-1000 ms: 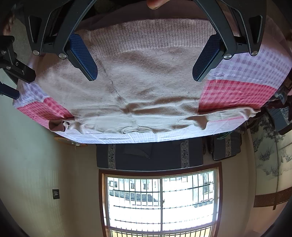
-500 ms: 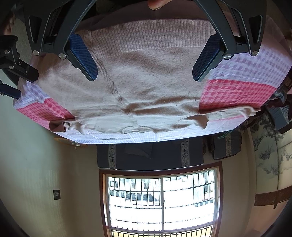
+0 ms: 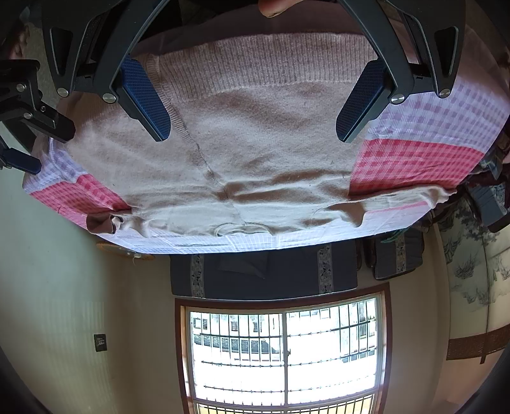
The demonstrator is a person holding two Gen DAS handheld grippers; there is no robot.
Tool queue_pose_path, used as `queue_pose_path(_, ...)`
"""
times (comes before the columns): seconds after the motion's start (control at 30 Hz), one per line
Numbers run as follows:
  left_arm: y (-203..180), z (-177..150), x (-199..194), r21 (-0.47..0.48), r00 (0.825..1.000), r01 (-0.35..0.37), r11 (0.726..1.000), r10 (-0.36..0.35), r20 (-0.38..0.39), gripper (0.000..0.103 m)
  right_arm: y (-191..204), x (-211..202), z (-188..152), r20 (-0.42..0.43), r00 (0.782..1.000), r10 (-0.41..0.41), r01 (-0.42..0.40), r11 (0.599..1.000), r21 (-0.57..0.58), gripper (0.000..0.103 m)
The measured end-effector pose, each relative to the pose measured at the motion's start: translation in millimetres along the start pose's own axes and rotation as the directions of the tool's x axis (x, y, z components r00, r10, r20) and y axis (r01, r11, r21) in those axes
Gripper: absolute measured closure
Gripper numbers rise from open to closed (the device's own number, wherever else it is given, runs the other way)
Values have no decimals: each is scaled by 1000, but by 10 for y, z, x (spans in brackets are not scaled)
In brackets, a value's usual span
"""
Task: Fold small clothes
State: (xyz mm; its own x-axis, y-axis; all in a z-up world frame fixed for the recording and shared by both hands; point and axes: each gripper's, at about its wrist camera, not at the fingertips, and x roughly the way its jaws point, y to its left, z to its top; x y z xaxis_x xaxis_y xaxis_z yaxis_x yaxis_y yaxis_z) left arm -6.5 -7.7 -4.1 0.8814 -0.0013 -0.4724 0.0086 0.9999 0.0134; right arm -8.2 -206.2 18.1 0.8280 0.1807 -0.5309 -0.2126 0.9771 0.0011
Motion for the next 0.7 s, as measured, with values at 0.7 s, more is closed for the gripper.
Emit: queue_pose_path(0.7,64,114,7,8,999,-15,1000,14,32,0,58,127,11,-49,999,-6,4,1000,-31,0)
